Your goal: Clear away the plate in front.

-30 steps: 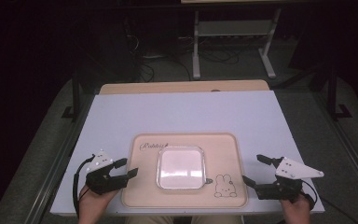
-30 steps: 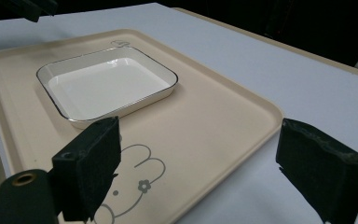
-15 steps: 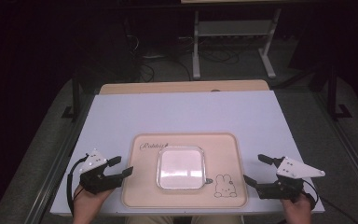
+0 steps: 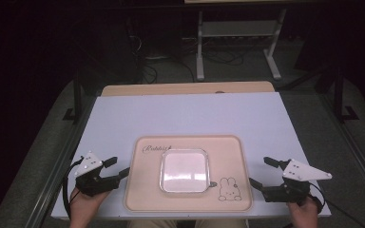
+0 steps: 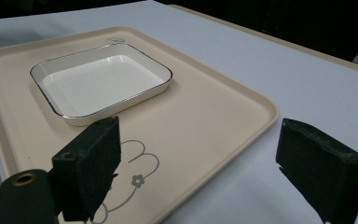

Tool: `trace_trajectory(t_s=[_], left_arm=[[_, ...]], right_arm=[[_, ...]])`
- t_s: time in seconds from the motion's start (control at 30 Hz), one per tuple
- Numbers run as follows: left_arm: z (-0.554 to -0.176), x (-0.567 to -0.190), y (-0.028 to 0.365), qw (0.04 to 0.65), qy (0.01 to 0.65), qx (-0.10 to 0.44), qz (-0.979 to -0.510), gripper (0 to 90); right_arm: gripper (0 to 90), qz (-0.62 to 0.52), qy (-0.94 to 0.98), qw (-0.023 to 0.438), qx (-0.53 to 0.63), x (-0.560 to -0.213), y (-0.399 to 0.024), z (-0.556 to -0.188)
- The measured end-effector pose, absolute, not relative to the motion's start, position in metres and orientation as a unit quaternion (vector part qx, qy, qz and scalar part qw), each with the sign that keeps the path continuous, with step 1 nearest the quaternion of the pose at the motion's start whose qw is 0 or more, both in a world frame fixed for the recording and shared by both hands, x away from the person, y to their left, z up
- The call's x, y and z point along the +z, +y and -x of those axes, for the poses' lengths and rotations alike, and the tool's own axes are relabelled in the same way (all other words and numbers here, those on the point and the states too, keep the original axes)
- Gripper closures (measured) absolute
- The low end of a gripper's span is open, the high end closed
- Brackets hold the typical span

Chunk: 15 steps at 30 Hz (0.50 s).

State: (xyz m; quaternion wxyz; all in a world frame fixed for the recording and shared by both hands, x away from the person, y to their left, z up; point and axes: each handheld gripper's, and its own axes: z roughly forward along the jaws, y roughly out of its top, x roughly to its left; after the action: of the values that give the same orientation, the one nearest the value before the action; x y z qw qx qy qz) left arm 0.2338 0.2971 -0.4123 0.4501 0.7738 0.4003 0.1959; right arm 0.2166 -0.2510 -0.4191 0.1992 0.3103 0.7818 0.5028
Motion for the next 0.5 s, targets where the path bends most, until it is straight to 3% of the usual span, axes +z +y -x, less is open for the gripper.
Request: trace_trajectory(t_s=[0.5], left_arm=[[-0.2361,-0.4166,0.294,0.467,0.393,0.201,-0.767,30.2]], right_arm=[[13.0,-0.308,0.788,0.195,0.497,-0.4204,-0.2485,-0.2181]])
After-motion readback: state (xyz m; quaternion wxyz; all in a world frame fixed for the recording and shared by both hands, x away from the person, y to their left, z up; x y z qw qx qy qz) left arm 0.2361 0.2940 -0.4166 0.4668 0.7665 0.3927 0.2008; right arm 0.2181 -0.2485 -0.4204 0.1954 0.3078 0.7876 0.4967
